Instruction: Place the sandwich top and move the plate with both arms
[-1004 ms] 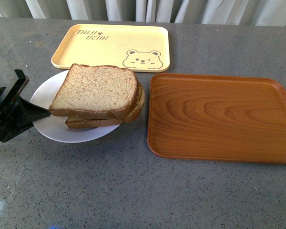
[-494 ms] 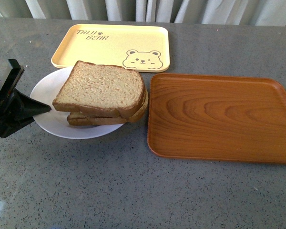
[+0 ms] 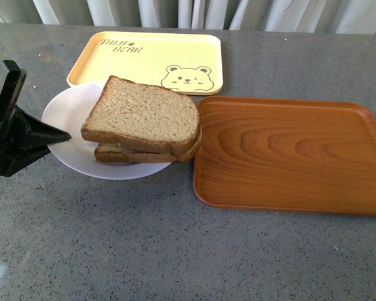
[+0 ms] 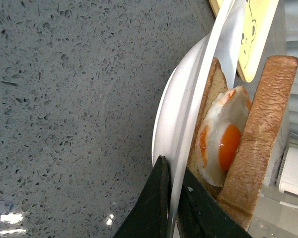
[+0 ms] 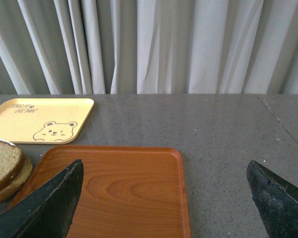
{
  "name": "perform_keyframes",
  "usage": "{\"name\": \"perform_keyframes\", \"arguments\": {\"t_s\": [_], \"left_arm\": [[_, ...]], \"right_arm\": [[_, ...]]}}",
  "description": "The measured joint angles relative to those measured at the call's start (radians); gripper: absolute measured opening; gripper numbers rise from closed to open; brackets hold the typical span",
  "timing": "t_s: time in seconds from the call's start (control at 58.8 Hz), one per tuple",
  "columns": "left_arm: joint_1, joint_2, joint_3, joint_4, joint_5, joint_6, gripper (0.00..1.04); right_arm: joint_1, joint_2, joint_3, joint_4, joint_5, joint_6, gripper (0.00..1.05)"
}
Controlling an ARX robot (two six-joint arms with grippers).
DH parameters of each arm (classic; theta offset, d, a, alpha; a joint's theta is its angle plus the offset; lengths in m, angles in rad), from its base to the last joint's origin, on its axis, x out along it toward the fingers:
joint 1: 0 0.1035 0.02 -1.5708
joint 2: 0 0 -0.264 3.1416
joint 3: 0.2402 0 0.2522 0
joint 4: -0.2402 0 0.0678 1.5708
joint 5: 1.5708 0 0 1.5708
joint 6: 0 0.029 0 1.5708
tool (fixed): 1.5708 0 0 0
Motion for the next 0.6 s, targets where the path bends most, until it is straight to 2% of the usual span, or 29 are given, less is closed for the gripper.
{"name": "perform_keyframes", "arguments": {"t_s": [0.596], "left_arm": [[0.045, -0.019, 0.000, 0.045, 0.074, -0.100, 0.03]], "right_arm": [[0.000, 0.000, 0.000, 0.000, 0.000, 0.000, 0.96]]}}
